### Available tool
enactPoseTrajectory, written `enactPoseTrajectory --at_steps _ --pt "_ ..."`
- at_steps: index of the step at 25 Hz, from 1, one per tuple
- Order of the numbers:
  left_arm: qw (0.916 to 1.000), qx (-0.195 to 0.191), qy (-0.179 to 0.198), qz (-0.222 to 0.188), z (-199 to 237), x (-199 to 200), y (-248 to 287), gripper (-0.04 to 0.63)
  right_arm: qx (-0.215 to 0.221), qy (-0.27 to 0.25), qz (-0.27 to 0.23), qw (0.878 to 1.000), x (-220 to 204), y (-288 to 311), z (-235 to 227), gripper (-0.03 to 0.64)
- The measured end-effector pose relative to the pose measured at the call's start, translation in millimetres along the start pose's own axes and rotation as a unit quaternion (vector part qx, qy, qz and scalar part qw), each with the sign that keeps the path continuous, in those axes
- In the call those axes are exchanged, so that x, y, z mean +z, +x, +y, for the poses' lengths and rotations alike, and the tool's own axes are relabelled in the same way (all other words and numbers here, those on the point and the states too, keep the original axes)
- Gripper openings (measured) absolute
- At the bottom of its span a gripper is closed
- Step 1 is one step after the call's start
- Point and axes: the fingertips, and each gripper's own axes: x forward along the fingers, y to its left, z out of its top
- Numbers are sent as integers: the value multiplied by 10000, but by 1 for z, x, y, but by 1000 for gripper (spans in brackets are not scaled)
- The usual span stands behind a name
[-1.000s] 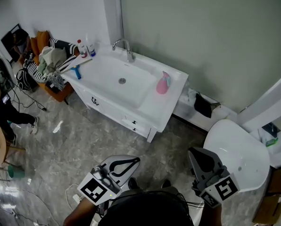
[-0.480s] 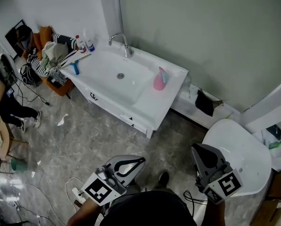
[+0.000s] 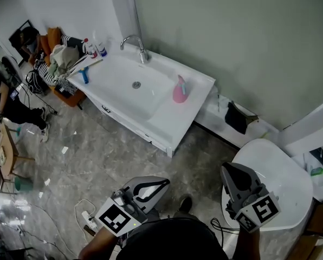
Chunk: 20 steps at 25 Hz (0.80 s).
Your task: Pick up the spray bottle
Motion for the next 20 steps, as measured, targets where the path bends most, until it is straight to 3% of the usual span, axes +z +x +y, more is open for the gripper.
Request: enactPoseTrajectory --at_steps 14,20 --pt "9996 198 170 76 2 10 23 5 289 -14 -52 9996 4 8 -26 9" --pt "9997 184 31 144 4 7 34 5 243 37 -59 9997 4 7 -36 9"
